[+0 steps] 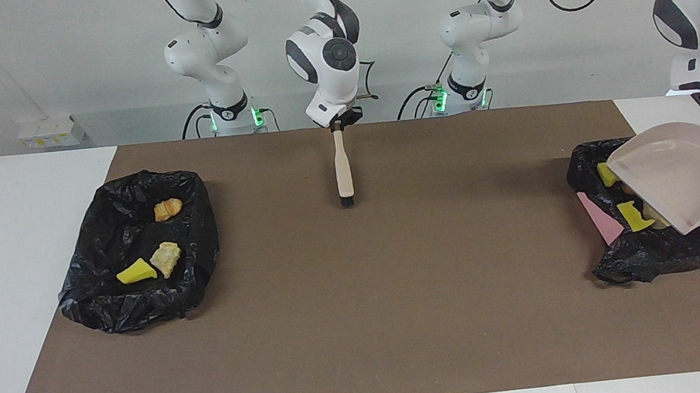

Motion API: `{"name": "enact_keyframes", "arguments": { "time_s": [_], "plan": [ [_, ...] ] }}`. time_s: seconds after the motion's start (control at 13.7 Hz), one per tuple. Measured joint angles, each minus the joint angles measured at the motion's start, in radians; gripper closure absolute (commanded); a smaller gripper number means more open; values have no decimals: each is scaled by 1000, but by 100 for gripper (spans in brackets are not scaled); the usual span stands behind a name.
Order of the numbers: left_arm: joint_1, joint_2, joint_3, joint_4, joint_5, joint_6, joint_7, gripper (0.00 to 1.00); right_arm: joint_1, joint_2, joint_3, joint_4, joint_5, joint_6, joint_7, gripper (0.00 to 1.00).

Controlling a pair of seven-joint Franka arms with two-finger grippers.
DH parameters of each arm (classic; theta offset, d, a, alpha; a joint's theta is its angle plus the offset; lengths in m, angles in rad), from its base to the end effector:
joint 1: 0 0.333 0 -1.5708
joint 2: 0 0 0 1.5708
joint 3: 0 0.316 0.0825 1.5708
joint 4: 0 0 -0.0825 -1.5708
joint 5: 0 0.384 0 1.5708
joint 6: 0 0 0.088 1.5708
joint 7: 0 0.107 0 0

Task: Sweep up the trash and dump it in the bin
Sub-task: 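Bring the empty dustpan back toward the table center with the left gripper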

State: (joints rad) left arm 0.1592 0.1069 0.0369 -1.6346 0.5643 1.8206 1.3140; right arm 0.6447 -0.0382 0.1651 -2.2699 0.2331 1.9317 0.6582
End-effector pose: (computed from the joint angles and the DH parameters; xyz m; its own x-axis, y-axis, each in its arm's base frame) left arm 0.5866 0.1601 0.5675 0.3258 -0.8008 -0.5026 -0.9454 -0.2753 -0.1742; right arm 0.3179 0.3570 0.3542 0.9374 0.0244 -0.3475 0.0430 -0.9980 0.0460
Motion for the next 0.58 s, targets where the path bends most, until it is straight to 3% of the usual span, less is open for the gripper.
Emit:
{"name": "enact_keyframes", "arguments": {
  "time_s": [0.29,0.58],
  "plan": [
    [-46,0,-3,-7,-250,-61,-222,100,-1,2,0,-8,0,0,-25,100],
    [-113,-1,-9,-8,-449,-127,-518,100,-17,2,0,-12,0,0,-75,75]
  ]
}}
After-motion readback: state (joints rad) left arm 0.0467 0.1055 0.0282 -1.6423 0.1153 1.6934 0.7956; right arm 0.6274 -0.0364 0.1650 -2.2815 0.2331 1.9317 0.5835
